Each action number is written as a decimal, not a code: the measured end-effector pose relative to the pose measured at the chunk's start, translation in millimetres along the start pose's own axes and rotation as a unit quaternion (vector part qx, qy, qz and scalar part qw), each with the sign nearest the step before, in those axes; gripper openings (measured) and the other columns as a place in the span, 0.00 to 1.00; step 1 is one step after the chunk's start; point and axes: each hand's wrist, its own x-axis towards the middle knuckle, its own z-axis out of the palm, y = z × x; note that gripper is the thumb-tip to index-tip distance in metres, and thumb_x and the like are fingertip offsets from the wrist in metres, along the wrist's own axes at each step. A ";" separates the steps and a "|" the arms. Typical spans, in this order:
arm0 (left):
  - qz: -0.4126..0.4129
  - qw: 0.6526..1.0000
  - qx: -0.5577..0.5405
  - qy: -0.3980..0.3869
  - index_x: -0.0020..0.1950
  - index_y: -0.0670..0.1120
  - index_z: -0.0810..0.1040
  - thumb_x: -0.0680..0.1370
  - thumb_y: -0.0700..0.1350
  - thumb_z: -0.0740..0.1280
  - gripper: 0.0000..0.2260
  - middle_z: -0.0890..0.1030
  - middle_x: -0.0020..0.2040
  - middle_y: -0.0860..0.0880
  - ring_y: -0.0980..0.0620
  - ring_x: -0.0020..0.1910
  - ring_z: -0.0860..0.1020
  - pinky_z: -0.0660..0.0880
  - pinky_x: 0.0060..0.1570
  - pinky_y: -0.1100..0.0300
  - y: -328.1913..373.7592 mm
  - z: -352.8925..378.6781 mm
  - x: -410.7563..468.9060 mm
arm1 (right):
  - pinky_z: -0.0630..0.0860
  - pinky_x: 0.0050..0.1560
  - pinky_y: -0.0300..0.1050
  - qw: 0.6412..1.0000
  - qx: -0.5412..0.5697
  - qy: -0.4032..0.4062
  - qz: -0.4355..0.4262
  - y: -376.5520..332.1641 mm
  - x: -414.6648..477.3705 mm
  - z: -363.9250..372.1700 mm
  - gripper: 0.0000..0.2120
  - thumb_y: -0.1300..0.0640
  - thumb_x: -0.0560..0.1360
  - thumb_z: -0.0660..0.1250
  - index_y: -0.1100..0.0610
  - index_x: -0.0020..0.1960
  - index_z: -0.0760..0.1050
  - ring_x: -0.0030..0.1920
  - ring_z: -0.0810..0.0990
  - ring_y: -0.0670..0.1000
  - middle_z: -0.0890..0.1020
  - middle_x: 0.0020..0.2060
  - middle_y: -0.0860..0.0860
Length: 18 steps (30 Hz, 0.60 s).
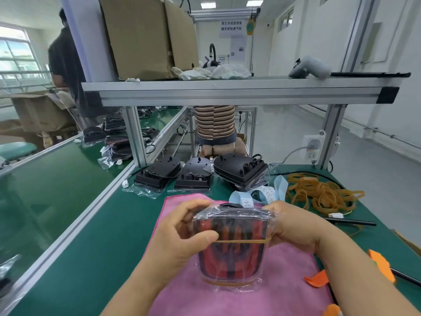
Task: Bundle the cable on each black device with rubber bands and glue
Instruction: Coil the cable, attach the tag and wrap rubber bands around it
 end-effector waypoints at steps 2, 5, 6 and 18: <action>-0.022 1.000 -0.017 -0.002 0.56 0.55 0.82 0.62 0.49 0.77 0.22 0.84 0.55 0.50 0.53 0.53 0.82 0.78 0.49 0.63 -5.3 1.4 -0.3 | 0.79 0.57 0.61 1.000 0.022 -0.002 -0.002 5.7 1.7 0.7 0.09 0.66 0.75 0.68 0.60 0.53 0.83 0.55 0.82 0.63 0.85 0.49 0.60; -0.046 0.998 -0.015 -0.042 0.59 0.50 0.81 0.64 0.52 0.75 0.24 0.85 0.55 0.48 0.52 0.55 0.82 0.78 0.50 0.64 -7.0 -2.3 2.1 | 0.78 0.60 0.61 0.998 0.065 -0.013 -0.012 11.2 0.7 1.4 0.13 0.66 0.76 0.65 0.57 0.56 0.83 0.57 0.81 0.62 0.85 0.53 0.58; -0.052 0.997 -0.012 -0.062 0.61 0.48 0.80 0.65 0.52 0.75 0.25 0.84 0.57 0.48 0.51 0.56 0.82 0.78 0.51 0.63 -6.4 -3.5 3.8 | 0.77 0.61 0.61 0.996 0.085 -0.016 -0.016 13.7 0.0 1.4 0.13 0.66 0.77 0.64 0.57 0.56 0.83 0.58 0.82 0.61 0.85 0.54 0.58; -0.009 0.998 -0.004 -0.061 0.64 0.49 0.80 0.69 0.52 0.74 0.23 0.82 0.61 0.50 0.51 0.62 0.79 0.76 0.56 0.64 3.8 -9.7 2.9 | 0.81 0.45 0.46 0.894 0.426 0.062 -0.128 23.1 0.4 15.6 0.18 0.62 0.71 0.70 0.62 0.60 0.77 0.47 0.83 0.54 0.83 0.56 0.60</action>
